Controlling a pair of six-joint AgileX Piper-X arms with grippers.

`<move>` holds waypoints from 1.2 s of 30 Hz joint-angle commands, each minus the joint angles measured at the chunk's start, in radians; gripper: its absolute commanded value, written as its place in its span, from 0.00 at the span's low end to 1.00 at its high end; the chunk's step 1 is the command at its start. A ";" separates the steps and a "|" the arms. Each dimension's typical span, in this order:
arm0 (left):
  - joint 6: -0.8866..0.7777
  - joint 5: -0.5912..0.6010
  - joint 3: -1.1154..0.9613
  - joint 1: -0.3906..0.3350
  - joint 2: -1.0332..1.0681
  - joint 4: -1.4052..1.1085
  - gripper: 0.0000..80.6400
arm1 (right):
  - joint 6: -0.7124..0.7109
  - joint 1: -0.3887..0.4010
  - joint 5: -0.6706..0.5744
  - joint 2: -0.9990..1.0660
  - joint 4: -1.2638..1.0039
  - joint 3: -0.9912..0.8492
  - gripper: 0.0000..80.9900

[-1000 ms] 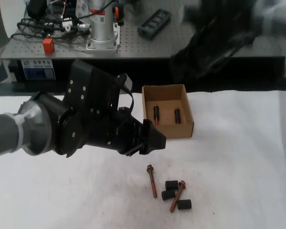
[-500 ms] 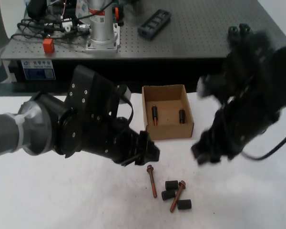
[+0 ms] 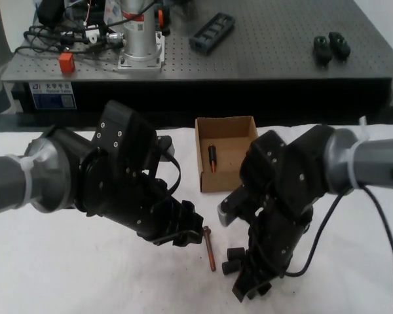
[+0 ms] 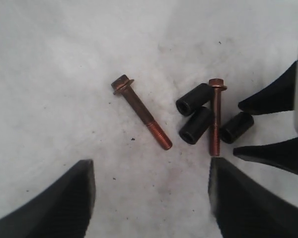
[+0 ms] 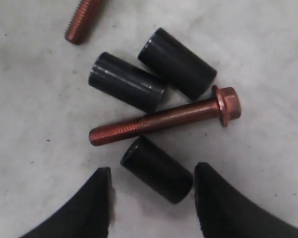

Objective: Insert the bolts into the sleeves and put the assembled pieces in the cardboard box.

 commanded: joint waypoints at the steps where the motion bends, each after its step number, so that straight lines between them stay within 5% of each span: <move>1: 0.026 -0.010 -0.006 0.000 -0.013 0.004 0.59 | -0.028 0.008 0.032 0.038 -0.025 0.000 0.46; 5: 0.042 -0.010 -0.006 0.000 -0.013 0.004 0.59 | -0.045 0.009 0.032 0.045 -0.025 0.000 0.39; 12: 0.042 -0.010 -0.006 0.000 -0.013 0.004 0.59 | -0.049 0.009 0.032 0.045 -0.065 0.000 0.01; 19: 0.051 -0.010 -0.006 0.000 -0.013 0.004 0.59 | -0.049 0.009 0.032 0.045 -0.077 0.000 0.00; 25: 0.051 -0.010 -0.006 0.000 -0.013 0.004 0.59 | -0.049 0.009 0.025 0.045 -0.081 0.000 0.43; 27: 0.051 -0.010 -0.006 0.000 -0.013 0.004 0.59 | -0.049 0.009 0.025 0.045 -0.096 0.000 0.46; 33: 0.070 -0.010 -0.006 0.000 -0.013 0.012 0.59 | -0.049 0.009 0.050 0.045 -0.108 0.000 0.03; 36: 0.079 -0.010 -0.006 0.000 -0.013 0.018 0.59 | -0.049 -0.001 0.104 0.039 -0.108 0.000 0.03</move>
